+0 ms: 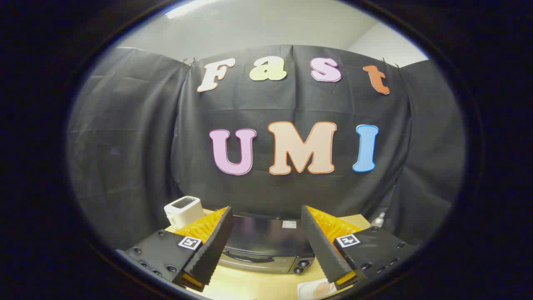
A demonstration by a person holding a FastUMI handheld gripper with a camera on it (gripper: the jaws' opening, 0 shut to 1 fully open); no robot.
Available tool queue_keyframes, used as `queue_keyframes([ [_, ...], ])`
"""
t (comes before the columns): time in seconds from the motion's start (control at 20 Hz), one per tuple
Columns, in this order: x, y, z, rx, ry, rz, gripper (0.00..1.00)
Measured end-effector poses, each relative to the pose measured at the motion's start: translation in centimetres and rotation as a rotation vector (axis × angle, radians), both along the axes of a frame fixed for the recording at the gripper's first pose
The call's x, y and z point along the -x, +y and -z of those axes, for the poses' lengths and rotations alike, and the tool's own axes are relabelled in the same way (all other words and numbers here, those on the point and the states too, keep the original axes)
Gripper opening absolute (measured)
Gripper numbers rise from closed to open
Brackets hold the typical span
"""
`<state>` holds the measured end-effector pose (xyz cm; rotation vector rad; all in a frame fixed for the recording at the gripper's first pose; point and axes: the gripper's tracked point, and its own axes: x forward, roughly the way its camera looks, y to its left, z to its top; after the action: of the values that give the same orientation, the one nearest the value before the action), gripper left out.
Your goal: Open the toaster oven, put the food inside, and close the toaster oven door.
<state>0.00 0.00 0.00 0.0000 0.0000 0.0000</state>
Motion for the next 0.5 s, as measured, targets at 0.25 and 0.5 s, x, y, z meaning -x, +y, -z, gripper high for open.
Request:
queue_keyframes([
  [0.25, -0.1, 0.6, -0.9, 0.007, -0.008, 0.004, 1.0],
  [0.5, 0.7, 1.3, -1.1, -0.02, -0.022, -0.004, 1.0],
])
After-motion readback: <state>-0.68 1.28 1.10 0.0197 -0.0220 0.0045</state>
